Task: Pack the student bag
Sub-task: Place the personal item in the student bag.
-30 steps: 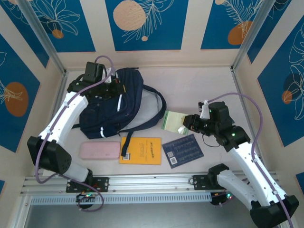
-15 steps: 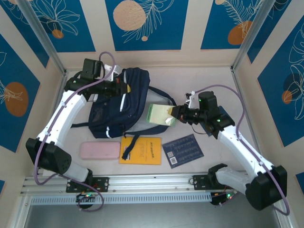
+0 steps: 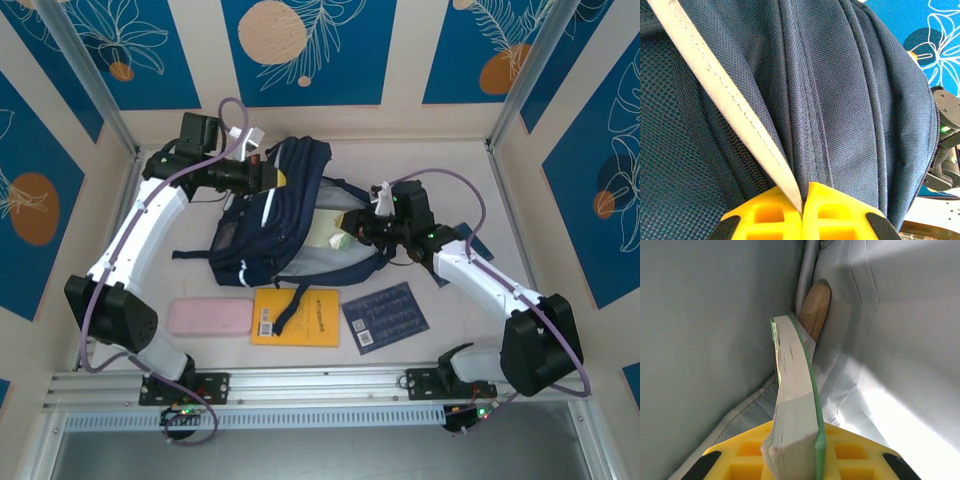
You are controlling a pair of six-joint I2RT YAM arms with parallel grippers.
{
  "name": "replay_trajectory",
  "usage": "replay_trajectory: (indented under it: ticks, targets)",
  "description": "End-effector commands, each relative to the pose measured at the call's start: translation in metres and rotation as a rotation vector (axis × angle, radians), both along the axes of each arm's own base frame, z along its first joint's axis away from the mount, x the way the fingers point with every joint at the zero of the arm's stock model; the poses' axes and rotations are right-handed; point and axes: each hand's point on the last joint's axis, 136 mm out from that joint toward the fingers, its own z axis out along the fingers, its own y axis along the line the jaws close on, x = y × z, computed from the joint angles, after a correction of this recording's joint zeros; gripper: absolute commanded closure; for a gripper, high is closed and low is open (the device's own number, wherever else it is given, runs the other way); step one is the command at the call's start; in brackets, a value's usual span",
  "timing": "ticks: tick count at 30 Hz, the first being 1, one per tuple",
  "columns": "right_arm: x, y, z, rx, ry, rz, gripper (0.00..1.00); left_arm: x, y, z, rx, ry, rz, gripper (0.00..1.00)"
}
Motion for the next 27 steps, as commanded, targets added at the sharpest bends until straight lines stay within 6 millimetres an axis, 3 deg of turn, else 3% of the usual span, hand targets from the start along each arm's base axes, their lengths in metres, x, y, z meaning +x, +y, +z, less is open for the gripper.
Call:
replay_trajectory:
  ticks: [1,8,15,19,22,24,27]
  targets:
    - [0.015,0.012,0.031,0.057,-0.077,-0.001,1.00,-0.004,-0.013,0.057,-0.123,-0.199,-0.104,1.00]
    - [0.026,0.055,0.017,0.032,-0.049,0.034,0.95,-0.001,-0.017,0.055,-0.154,-0.178,-0.111,1.00]
    - [0.054,0.091,-0.034,-0.048,0.105,-0.024,0.85,0.003,-0.019,0.052,-0.168,-0.163,-0.107,1.00]
    - [0.066,0.136,-0.035,0.032,0.087,0.045,0.71,0.006,-0.021,0.050,-0.179,-0.154,-0.106,1.00]
    - [0.062,0.169,-0.031,0.082,0.081,0.163,0.56,0.011,-0.020,0.044,-0.168,-0.139,-0.091,1.00]
    - [0.058,0.169,-0.026,0.034,0.047,0.164,0.45,0.015,-0.019,0.041,-0.156,-0.134,-0.074,1.00]
    - [0.053,0.148,-0.008,-0.044,-0.052,0.122,0.31,0.023,-0.010,0.035,-0.131,-0.139,-0.026,1.00]
